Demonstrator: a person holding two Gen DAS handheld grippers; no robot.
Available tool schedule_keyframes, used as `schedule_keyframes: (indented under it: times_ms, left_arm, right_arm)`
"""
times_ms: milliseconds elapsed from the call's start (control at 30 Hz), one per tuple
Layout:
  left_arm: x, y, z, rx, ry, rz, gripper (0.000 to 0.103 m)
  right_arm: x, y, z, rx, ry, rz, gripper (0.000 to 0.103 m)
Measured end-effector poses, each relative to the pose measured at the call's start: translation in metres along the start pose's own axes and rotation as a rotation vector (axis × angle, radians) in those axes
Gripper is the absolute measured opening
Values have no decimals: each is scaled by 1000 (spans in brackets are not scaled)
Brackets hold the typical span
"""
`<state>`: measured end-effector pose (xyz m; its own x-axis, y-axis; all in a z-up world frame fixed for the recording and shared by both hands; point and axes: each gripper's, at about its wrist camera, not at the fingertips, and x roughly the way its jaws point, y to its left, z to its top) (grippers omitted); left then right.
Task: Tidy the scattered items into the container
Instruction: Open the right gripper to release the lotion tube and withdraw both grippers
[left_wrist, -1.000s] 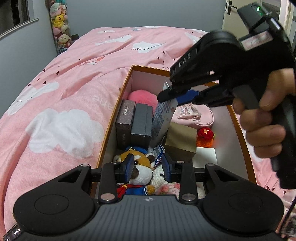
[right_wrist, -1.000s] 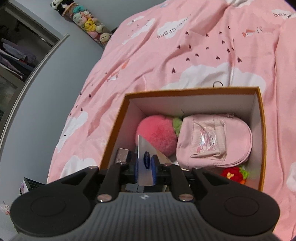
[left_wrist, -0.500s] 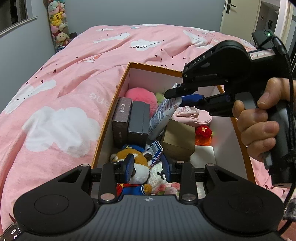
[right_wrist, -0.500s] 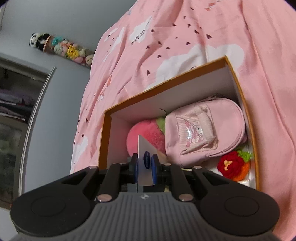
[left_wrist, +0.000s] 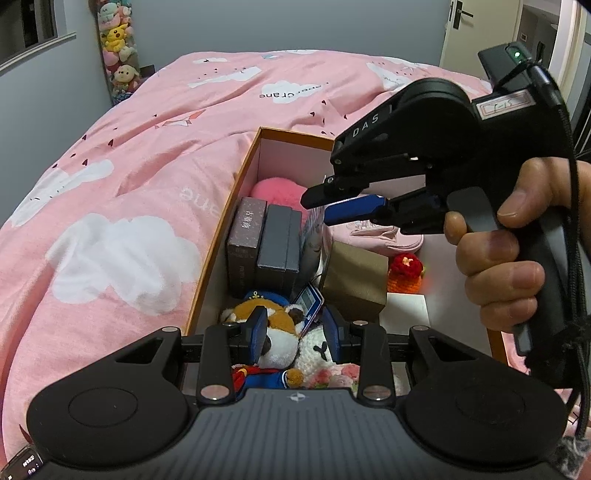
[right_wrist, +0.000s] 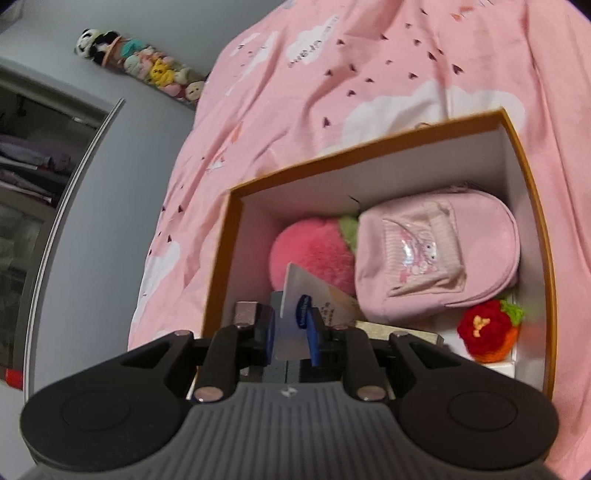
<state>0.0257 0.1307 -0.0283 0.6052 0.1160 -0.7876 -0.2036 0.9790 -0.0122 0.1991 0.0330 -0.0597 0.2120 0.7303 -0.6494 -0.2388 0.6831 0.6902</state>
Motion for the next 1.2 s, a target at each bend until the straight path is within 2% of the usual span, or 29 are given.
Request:
schedule_keyframes:
  times_ms: [100, 167, 333, 800, 867, 900, 1067, 1200]
  left_arm:
    - [-2, -1, 0, 3, -4, 4, 38]
    - [-5, -3, -1, 6, -7, 9, 38]
    - [-13, -10, -1, 12, -23, 23, 38]
    - [-49, -36, -9, 32, -104, 31, 39]
    - [-52, -39, -13, 35, -112, 35, 43]
    - [-54, -40, -15, 38, -116, 39, 49]
    - [-56, -45, -26, 46, -117, 44, 50]
    - [-53, -49, -36, 70, -97, 49, 58]
  right_arm:
    - [-9, 5, -1, -36, -11, 2, 23]
    - [-18, 10, -3, -79, -32, -7, 28]
    - [-50, 24, -15, -268, -112, -53, 37]
    - [-125, 25, -66, -546, -256, -152, 42]
    - [-131, 23, -77, -584, -274, -167, 48]
    - [-134, 22, -83, -603, -280, -169, 48]
    - [-136, 14, -111, -671, -278, -197, 52]
    - [-134, 5, -130, -703, -263, -256, 53]
